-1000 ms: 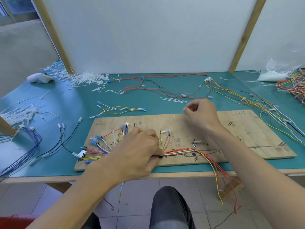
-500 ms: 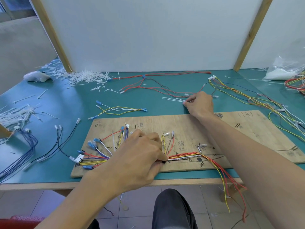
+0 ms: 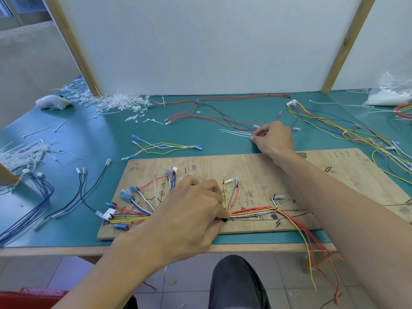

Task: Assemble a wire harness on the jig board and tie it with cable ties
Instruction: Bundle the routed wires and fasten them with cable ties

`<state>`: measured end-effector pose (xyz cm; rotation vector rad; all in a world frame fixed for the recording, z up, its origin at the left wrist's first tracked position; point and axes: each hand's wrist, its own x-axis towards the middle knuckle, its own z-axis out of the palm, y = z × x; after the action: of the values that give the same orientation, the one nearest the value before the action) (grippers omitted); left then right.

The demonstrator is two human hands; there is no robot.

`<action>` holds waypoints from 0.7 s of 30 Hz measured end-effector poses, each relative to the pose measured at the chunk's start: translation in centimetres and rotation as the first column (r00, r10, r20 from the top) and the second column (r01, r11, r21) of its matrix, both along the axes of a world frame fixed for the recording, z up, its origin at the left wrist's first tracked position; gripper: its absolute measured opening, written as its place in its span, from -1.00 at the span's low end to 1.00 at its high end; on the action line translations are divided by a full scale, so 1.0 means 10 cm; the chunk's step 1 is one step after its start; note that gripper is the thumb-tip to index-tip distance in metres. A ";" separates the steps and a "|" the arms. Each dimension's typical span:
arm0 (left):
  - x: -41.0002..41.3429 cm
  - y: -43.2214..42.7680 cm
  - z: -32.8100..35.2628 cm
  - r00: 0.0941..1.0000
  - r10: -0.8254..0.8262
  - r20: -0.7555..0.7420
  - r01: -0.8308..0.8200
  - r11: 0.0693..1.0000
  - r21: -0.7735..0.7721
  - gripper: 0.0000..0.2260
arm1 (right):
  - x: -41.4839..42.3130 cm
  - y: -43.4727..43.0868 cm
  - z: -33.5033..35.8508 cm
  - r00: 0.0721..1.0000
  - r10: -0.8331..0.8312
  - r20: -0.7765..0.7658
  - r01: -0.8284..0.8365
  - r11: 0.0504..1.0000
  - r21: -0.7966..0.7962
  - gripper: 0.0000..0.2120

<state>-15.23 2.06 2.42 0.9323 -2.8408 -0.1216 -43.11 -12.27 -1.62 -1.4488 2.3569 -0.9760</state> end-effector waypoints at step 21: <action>0.02 0.11 0.00 0.999 0.033 0.020 -0.032 0.998 -0.050 -0.71 | 0.13 0.94 0.38 0.873 0.488 -0.003 -0.477 0.853 -0.213 -0.88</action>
<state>-15.00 3.11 2.42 0.9751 -2.8322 -0.0371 -41.83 -2.83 2.20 -1.9380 1.7465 -1.1134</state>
